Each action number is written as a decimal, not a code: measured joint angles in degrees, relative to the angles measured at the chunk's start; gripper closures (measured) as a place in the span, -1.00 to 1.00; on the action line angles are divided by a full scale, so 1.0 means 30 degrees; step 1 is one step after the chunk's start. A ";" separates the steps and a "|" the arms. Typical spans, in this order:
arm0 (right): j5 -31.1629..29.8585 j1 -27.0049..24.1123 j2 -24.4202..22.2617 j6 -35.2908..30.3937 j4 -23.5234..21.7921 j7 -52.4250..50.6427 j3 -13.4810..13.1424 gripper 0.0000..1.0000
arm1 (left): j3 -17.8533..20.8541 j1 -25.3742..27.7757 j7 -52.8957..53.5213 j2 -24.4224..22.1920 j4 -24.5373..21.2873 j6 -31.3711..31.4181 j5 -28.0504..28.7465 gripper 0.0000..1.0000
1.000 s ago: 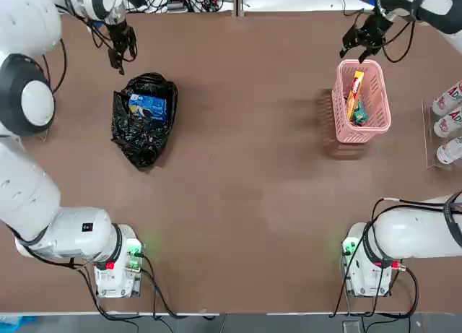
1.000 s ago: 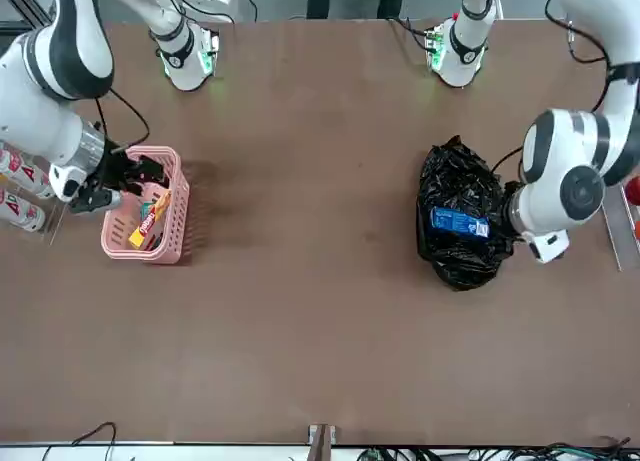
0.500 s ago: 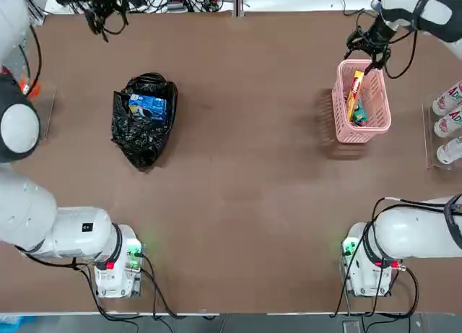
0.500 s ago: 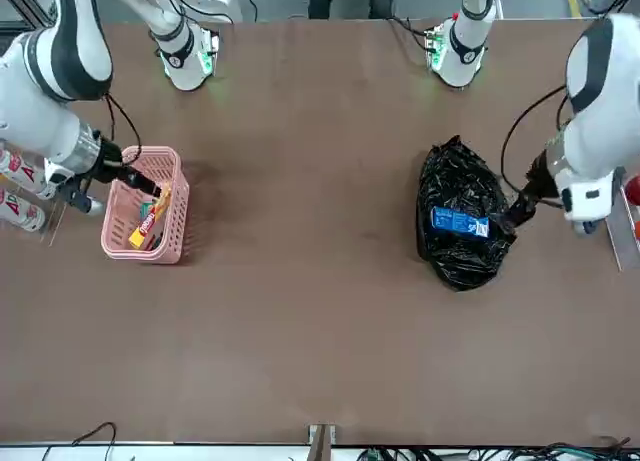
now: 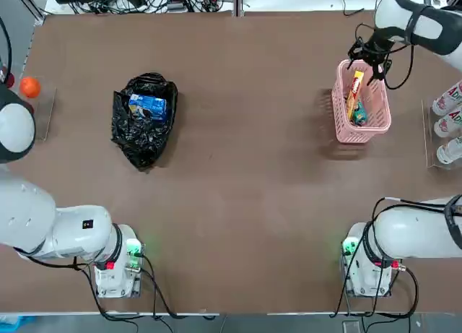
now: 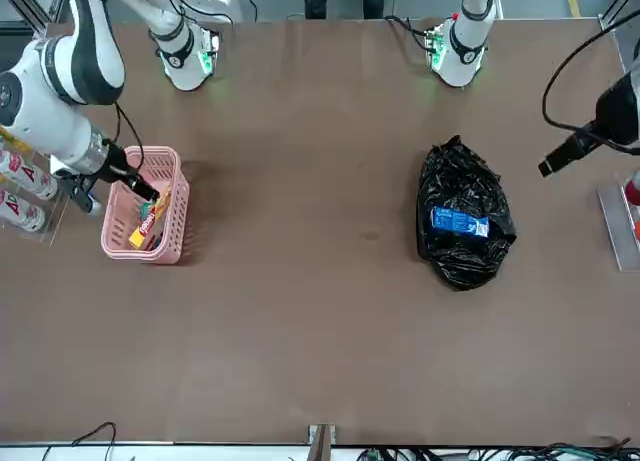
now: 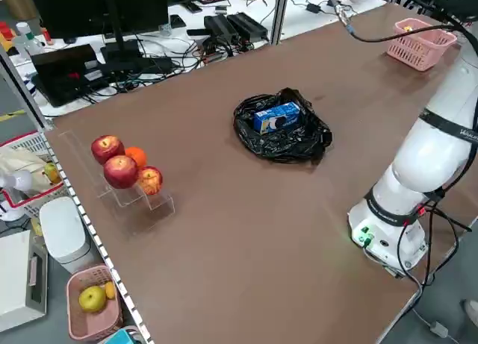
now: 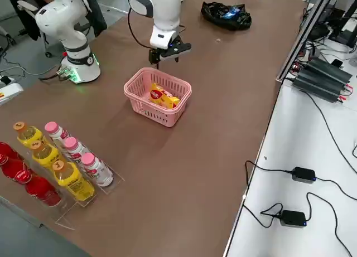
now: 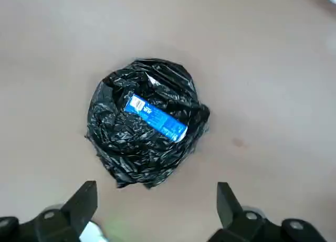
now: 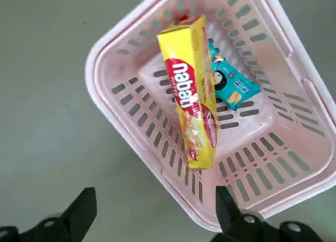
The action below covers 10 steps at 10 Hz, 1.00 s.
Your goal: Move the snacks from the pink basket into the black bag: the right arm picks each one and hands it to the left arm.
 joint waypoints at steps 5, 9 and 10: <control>-0.0301 -0.0002 -0.0003 0.1930 -0.1539 0.2528 0.0124 -1.00 | -0.0087 -0.0847 0.4770 -0.0762 0.0101 -0.0702 0.1691 -1.00; -0.1501 -0.0079 0.0001 0.2967 -0.2375 0.2702 0.0112 -1.00 | -0.0272 -0.0833 0.4772 -0.0589 0.0041 -0.0696 0.1949 -1.00; -0.1981 -0.0226 0.0009 0.3296 -0.2478 0.2575 0.0111 -1.00 | -0.0252 -0.0736 0.4776 -0.0478 0.0040 -0.0693 0.1949 -1.00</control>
